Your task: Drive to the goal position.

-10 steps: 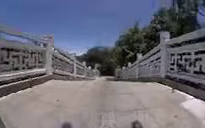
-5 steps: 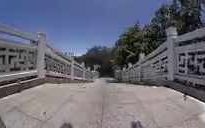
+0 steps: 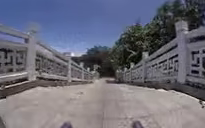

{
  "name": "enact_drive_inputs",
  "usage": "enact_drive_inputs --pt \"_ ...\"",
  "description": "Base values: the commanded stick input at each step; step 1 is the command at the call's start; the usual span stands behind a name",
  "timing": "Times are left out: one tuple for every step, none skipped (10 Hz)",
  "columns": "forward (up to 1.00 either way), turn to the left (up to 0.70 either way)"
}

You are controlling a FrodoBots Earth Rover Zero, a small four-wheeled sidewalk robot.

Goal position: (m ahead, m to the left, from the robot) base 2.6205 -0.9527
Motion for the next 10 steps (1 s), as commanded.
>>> enact_drive_inputs --pt "0.70 0.00" --pt "0.70 0.00" --pt "0.70 0.00" --pt "0.70 0.00" --pt "0.70 0.00" --pt "0.70 -0.11" --pt "0.70 -0.14" --pt "0.70 -0.06" --pt "0.70 0.00" --pt "0.70 0.00"
